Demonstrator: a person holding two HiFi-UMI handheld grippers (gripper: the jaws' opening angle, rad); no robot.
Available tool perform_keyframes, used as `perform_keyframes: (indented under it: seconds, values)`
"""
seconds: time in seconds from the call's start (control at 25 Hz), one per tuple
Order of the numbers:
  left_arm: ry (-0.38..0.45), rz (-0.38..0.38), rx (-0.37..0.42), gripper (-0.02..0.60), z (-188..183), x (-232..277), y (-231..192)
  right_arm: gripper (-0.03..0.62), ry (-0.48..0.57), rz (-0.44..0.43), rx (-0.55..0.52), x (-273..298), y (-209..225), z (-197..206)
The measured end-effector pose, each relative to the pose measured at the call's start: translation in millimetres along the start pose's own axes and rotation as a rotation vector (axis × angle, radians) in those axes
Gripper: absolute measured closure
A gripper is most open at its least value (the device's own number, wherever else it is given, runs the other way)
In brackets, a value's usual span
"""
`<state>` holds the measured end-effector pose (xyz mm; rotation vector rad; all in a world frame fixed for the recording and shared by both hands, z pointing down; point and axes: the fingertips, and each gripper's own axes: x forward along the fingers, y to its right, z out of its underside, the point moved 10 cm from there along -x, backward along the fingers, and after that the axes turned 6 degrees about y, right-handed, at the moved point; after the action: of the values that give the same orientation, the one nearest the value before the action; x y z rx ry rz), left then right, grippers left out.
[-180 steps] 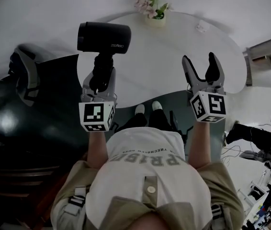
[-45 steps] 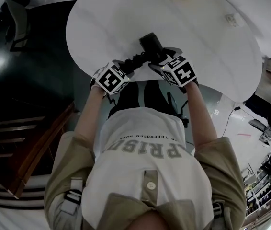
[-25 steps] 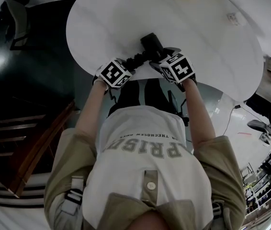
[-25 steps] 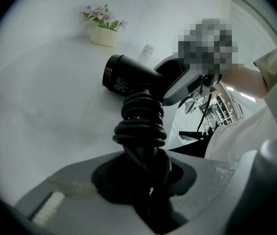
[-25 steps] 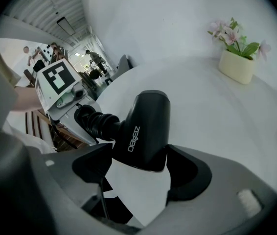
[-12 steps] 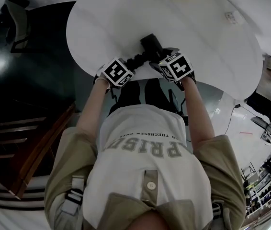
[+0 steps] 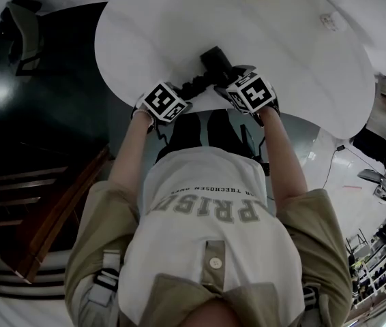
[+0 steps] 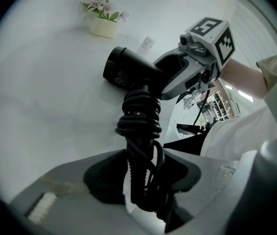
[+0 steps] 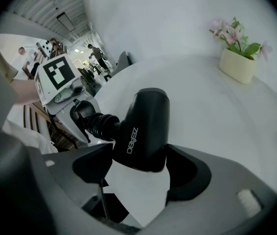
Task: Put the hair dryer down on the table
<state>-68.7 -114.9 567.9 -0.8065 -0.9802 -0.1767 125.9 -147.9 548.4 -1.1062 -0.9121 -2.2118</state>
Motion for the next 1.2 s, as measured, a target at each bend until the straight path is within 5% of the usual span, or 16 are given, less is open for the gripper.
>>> perform_keyframes:
  seconds: [0.48, 0.72, 1.2]
  values:
    - [-0.009, 0.018, 0.009, 0.296, 8, -2, 4, 0.247, 0.011, 0.002, 0.024, 3, 1, -1]
    - [-0.063, -0.059, 0.037, 0.268, 14, -8, 1, 0.247, 0.020, -0.008, 0.045, 2, 3, 0]
    - [-0.028, -0.116, -0.002, 0.262, 28, -29, -7, 0.247, 0.024, 0.051, 0.006, 2, -3, -3]
